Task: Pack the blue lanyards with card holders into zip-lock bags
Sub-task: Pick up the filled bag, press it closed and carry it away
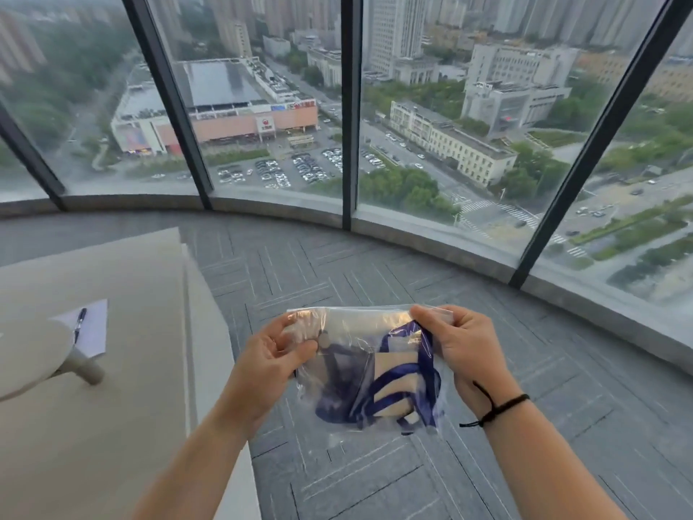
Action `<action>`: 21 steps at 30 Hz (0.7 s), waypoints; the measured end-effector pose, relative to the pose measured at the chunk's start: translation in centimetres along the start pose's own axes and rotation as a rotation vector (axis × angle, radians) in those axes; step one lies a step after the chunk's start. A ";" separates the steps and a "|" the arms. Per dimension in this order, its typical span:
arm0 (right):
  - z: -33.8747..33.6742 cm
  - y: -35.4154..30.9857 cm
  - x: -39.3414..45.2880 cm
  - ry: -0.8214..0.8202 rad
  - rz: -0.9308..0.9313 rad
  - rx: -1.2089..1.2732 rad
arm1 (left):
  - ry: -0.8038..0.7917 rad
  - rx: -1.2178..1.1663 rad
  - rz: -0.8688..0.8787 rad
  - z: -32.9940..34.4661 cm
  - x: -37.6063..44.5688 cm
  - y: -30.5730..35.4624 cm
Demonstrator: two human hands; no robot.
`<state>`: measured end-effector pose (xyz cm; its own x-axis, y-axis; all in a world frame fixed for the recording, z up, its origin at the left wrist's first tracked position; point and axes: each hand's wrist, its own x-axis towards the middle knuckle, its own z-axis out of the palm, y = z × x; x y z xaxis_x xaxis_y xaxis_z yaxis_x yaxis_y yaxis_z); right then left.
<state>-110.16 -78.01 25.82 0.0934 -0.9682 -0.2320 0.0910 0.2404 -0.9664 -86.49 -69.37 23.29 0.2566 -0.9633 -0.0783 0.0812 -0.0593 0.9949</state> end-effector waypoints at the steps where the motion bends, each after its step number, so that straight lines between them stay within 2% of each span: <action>1: 1.1 -0.1 1.9 -0.034 0.001 -0.017 | 0.037 0.015 0.014 -0.7 1.3 -0.3; 8: 12.3 -0.2 15.3 -0.214 0.041 -0.060 | 0.299 0.018 0.095 -7.4 12.2 -1.1; 15: 26.1 -2.7 26.2 -0.429 0.096 -0.109 | 0.544 -0.032 0.097 -16.0 21.2 1.2; 21: 38.1 -1.5 35.8 -0.651 0.140 -0.163 | 0.812 -0.063 0.075 -22.1 27.2 0.7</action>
<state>-69.14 -110.41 23.15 0.6751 -0.6779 -0.2911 -0.1107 0.2970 -0.9484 -58.14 -89.84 20.43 0.8794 -0.4726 -0.0570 0.0838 0.0358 0.9958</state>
